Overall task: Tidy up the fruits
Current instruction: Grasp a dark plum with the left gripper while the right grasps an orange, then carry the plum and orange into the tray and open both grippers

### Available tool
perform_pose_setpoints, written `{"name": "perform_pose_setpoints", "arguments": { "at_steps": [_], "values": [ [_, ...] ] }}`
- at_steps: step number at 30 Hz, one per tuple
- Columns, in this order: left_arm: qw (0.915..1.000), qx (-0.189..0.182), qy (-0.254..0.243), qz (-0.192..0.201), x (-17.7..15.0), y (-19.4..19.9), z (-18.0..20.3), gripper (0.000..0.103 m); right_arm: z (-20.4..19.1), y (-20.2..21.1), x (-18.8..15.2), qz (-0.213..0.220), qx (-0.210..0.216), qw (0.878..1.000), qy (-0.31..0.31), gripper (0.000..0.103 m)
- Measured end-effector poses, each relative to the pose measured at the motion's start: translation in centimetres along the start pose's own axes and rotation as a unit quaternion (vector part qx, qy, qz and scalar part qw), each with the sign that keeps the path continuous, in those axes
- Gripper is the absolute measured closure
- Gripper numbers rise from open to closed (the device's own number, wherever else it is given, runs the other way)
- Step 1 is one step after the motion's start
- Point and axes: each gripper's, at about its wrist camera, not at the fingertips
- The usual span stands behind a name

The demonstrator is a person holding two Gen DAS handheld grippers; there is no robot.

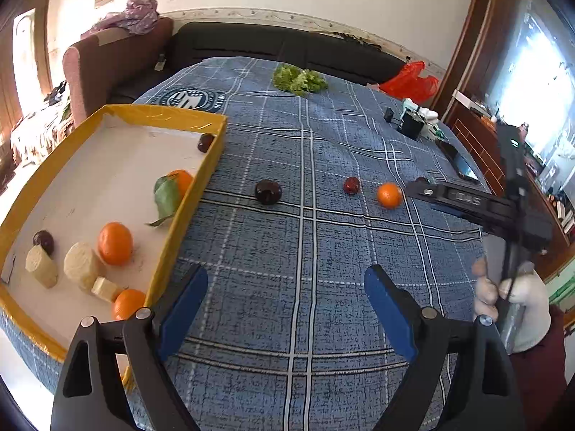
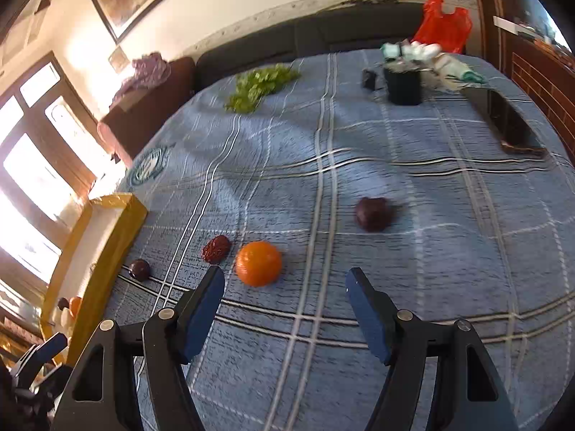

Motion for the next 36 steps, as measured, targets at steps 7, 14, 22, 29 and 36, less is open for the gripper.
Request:
{"name": "perform_pose_setpoints", "arguments": {
  "at_steps": [7, 14, 22, 29, 36],
  "values": [
    [0.9992, -0.015, -0.034, 0.01, 2.4, -2.8, 1.2, 0.015, -2.6, -3.5, 0.3, -0.019, -0.015, 0.999, 0.042, 0.032],
    [0.9984, 0.0, -0.057, -0.004, 5.2, -7.6, 2.2, 0.028, -2.4, -4.3, 0.2, -0.02, -0.024, 0.998, 0.056, 0.063],
    [0.9969, 0.029, -0.066, -0.031, 6.7, -11.7, 1.7, 0.035, -2.0, -4.0, 0.1, -0.022, -0.012, 0.998, 0.052, 0.063],
    [0.9964, 0.03, -0.061, -0.051, 6.3, -13.4, 1.0, 0.036, -1.7, -3.8, 0.0, -0.024, -0.003, 0.999, 0.045, 0.063],
    [0.9966, 0.042, -0.061, -0.036, 6.2, -12.9, 0.8, 0.076, -2.0, -3.7, -0.1, -0.021, -0.013, 0.999, 0.048, 0.063]
  ]
}}
Point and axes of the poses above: each gripper's, at about its wrist camera, not at the fingertips, and y roughly against the way its jaws point, z to its right, x to its top, and after that the axes turned 7 degrees about y, right-handed
